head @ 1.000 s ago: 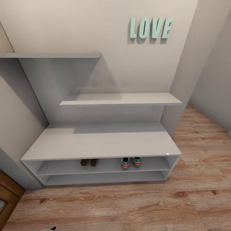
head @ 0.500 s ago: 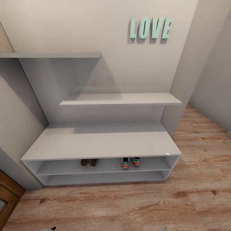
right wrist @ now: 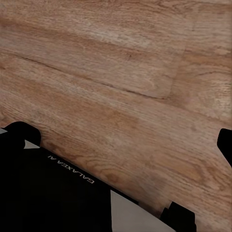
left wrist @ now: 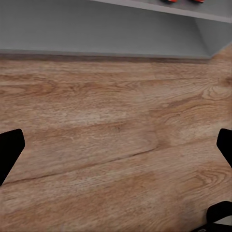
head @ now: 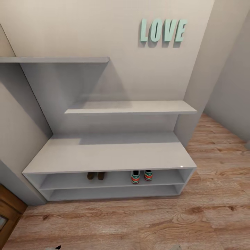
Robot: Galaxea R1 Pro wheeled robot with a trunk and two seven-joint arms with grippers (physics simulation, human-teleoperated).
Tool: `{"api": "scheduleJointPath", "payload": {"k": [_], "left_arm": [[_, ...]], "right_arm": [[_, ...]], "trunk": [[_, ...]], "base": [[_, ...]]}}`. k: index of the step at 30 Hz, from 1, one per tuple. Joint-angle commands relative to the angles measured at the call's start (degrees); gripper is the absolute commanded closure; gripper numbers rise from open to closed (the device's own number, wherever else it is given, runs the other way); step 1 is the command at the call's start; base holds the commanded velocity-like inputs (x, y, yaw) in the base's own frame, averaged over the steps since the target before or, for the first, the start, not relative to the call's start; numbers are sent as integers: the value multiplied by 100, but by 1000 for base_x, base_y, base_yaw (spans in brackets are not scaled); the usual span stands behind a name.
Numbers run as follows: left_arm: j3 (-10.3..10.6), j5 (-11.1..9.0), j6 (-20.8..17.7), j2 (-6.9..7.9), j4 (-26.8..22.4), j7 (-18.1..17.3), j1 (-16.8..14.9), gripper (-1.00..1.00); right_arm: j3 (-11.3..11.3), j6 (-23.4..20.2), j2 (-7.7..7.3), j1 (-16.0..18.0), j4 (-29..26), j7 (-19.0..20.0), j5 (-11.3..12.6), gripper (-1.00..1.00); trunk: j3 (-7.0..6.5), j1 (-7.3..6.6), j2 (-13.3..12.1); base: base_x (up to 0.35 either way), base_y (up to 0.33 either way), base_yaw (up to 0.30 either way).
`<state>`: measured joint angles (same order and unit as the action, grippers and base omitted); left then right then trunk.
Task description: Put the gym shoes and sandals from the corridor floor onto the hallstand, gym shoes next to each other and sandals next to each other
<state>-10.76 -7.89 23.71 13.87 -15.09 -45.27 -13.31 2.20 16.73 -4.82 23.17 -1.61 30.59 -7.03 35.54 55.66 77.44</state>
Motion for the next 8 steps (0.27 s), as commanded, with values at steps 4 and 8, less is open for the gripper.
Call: {"api": "scheduleJointPath", "payload": {"k": [4,8], "left_arm": [[-5,-30,2,-29,7,-35,-2,-100],[-5,-29,2,-44,7,-32,-4,-100]], "right_arm": [[18,41,-2,3,2,-10,-44,-100],[18,41,-2,3,2,-10,-44,-100]], "trunk": [[5,0,3],[5,0,3]], "base": [[0,0,0],[0,0,0]]}}
